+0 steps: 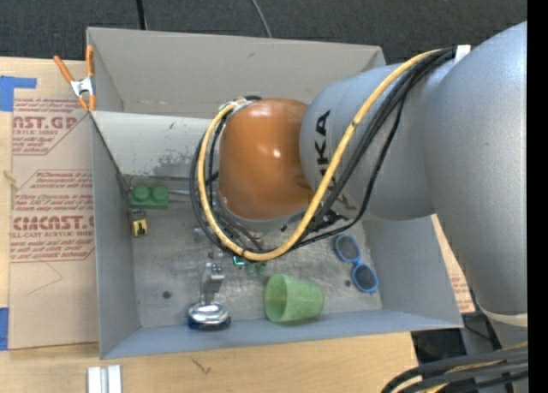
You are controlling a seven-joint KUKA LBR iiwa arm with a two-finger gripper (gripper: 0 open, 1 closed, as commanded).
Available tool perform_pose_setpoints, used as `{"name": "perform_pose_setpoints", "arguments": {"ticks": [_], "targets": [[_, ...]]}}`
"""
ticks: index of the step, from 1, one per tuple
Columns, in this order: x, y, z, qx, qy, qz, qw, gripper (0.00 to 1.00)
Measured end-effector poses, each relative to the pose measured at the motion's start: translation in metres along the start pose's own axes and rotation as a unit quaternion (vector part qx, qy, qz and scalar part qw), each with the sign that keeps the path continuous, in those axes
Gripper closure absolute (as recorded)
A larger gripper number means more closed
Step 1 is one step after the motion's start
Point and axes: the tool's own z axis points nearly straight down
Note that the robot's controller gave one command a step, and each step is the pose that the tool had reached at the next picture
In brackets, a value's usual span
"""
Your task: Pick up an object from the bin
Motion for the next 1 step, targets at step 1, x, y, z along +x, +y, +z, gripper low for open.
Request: {"name": "perform_pose_setpoints", "arguments": {"ticks": [1], "targets": [[-0.0766,-0.0517,0.0918,-0.003,-0.0079,-0.048,0.9988,0.00]]}}
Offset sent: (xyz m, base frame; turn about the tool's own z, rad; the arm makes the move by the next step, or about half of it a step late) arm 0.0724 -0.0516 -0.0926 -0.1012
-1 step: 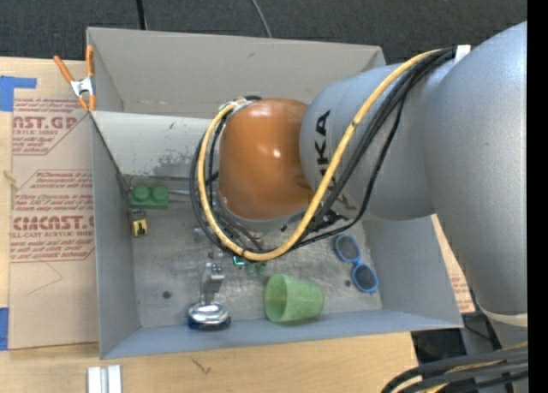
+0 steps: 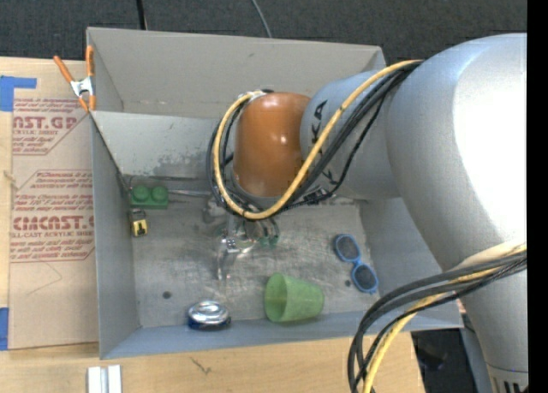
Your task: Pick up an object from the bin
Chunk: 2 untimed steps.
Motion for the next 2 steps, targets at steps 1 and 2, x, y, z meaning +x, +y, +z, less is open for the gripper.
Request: {"name": "perform_pose_setpoints", "arguments": {"ticks": [1,2], "targets": [[0.005,-0.046,-0.031,0.003,0.0022,0.040,0.9992,0.00],[0.001,-0.058,-0.030,0.002,0.0029,0.084,0.9965,0.00]]}}
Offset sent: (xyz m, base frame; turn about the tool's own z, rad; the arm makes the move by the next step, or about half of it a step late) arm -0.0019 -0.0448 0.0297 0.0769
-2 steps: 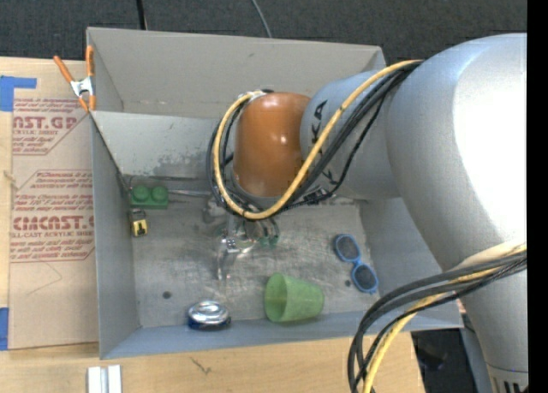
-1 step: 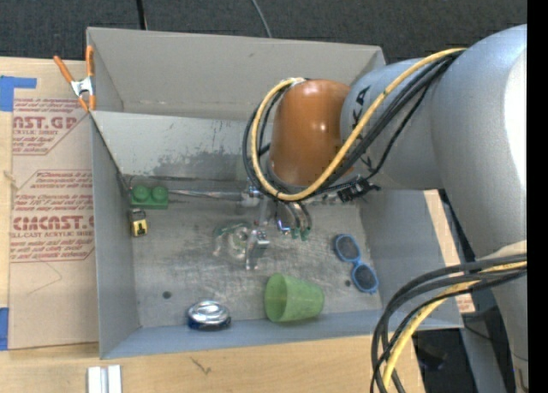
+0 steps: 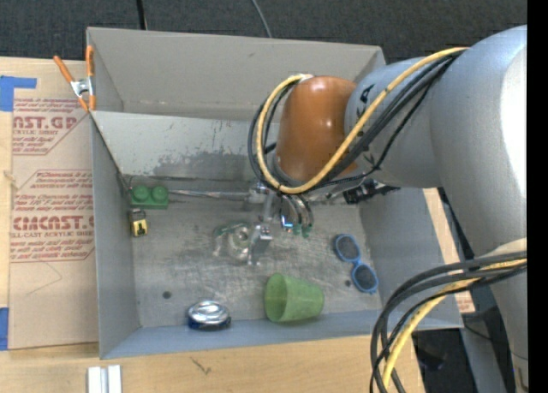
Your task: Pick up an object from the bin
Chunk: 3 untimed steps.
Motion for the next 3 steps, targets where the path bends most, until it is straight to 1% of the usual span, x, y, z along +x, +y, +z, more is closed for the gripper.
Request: {"name": "perform_pose_setpoints", "arguments": {"ticks": [1,2,3], "targets": [[-0.0029,0.0058,0.0256,-0.001,-0.0043,0.073,0.9973,0.00],[-0.0021,0.0015,0.0255,-0.002,-0.0053,0.067,0.9977,0.00],[-0.0028,0.0018,0.0236,-0.003,-0.0057,0.067,0.9977,1.00]]}}
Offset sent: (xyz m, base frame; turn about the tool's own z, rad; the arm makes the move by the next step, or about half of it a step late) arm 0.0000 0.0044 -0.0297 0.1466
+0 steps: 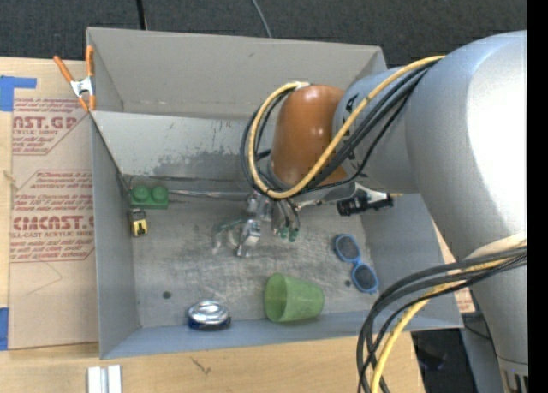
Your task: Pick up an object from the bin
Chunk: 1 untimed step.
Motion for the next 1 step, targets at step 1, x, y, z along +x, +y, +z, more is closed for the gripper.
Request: {"name": "perform_pose_setpoints", "arguments": {"ticks": [1], "targets": [[-0.0009,0.0014,-0.0267,0.002,0.0046,-0.001,1.0000,1.00]]}}
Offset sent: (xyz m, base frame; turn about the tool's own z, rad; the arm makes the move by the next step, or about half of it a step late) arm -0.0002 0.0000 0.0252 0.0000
